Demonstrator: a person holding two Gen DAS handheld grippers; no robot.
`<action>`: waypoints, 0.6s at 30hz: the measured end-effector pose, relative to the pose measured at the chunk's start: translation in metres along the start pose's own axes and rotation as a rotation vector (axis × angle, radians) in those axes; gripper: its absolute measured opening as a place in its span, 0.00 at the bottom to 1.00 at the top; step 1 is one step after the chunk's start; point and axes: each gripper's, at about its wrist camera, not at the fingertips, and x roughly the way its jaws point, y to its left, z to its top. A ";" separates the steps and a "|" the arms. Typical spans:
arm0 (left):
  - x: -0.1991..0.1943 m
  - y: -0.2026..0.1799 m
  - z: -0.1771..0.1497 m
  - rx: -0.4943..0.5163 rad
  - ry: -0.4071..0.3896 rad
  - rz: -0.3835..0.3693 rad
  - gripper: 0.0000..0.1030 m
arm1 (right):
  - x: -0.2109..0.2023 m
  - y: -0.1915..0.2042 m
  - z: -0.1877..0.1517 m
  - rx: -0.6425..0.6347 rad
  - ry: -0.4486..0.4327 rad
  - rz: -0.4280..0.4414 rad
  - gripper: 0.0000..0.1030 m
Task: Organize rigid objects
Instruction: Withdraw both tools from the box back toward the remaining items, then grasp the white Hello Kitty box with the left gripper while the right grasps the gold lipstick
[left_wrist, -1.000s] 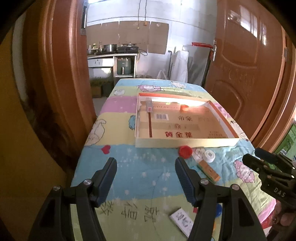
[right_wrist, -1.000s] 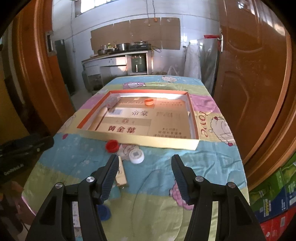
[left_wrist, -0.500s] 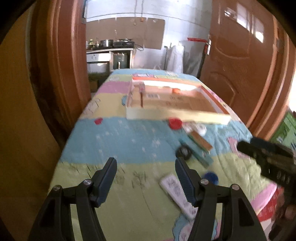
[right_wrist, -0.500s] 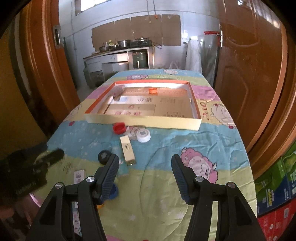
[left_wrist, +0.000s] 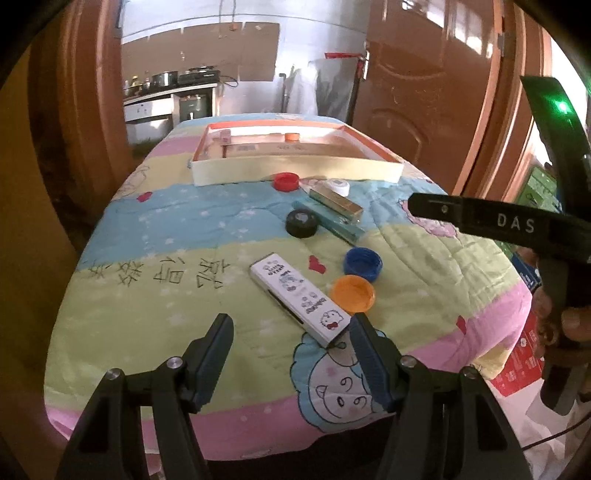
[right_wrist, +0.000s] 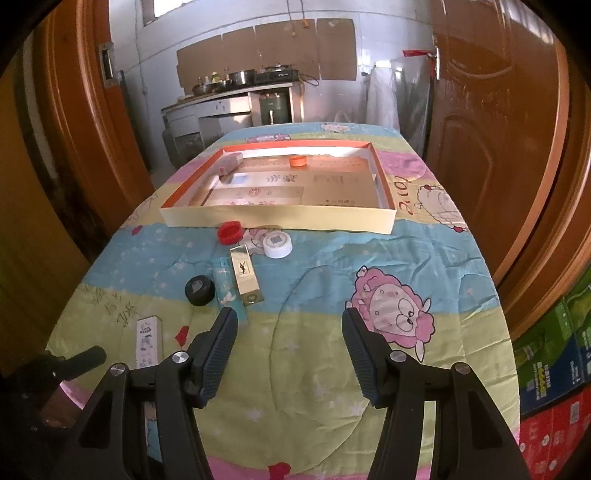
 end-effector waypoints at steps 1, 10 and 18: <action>0.002 -0.001 0.000 0.008 0.010 0.004 0.63 | 0.001 0.000 0.000 0.001 0.001 -0.002 0.59; 0.010 0.027 0.004 -0.049 0.013 0.072 0.63 | 0.006 -0.002 -0.002 0.005 0.016 0.005 0.59; 0.009 0.028 0.030 -0.059 -0.031 0.082 0.63 | 0.011 0.003 -0.003 -0.002 0.022 0.021 0.59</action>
